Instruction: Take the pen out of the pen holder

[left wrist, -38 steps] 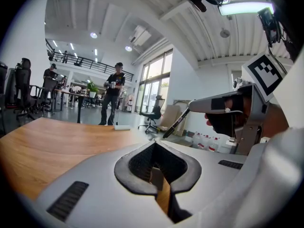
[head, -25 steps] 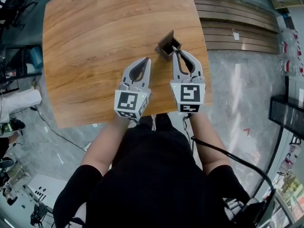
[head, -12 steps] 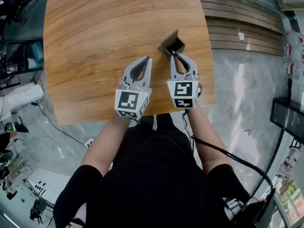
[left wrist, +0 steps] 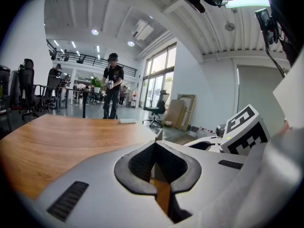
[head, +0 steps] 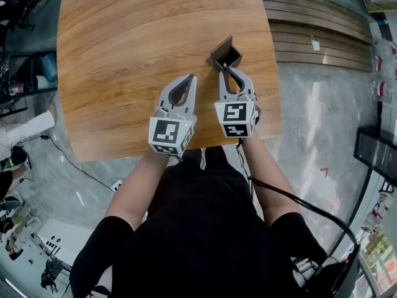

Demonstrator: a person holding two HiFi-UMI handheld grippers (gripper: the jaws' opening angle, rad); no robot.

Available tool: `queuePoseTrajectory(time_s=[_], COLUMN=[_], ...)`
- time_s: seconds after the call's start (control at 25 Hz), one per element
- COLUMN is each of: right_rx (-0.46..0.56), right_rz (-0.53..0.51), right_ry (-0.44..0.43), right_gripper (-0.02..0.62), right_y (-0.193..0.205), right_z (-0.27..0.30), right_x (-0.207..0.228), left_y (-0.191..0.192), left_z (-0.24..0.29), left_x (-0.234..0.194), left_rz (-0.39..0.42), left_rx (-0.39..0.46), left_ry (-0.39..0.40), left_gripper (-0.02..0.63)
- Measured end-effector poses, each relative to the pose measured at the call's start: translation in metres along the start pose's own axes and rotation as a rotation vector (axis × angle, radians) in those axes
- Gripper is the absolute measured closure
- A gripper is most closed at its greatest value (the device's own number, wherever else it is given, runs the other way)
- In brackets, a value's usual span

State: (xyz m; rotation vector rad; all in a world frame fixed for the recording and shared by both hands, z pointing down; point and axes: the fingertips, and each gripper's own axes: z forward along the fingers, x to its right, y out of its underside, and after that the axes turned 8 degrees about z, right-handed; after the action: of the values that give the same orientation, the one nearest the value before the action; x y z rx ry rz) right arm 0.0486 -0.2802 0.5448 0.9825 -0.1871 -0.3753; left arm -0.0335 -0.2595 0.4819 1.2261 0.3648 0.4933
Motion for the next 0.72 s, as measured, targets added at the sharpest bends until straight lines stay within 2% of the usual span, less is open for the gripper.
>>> queuePoseTrajectory(time_s=[0.2, 0.4, 0.6, 0.72], right_rx=[0.016, 0.082, 0.241, 0.358], right_rz=[0.014, 0.026, 0.029, 0.033], right_ry=[0.007, 0.009, 0.010, -0.023], right_gripper=[0.554, 0.554, 0.577, 0.580], right_y=[-0.002, -0.021, -0.059, -0.084], right_z=[-0.007, -0.030, -0.073, -0.101], right_x=[0.000, -0.002, -0.003, -0.007], left_y=[0.000, -0.006, -0.023, -0.037], left_z=[-0.005, -0.014, -0.023, -0.030], left_x=[0.002, 0.007, 0.018, 0.025], left_rz=[0.001, 0.007, 0.025, 0.033], left_rx=[0.001, 0.014, 0.054, 0.083], left_ry=[-0.003, -0.002, 0.007, 0.013], left_gripper=[0.606, 0.606, 0.606, 0.606])
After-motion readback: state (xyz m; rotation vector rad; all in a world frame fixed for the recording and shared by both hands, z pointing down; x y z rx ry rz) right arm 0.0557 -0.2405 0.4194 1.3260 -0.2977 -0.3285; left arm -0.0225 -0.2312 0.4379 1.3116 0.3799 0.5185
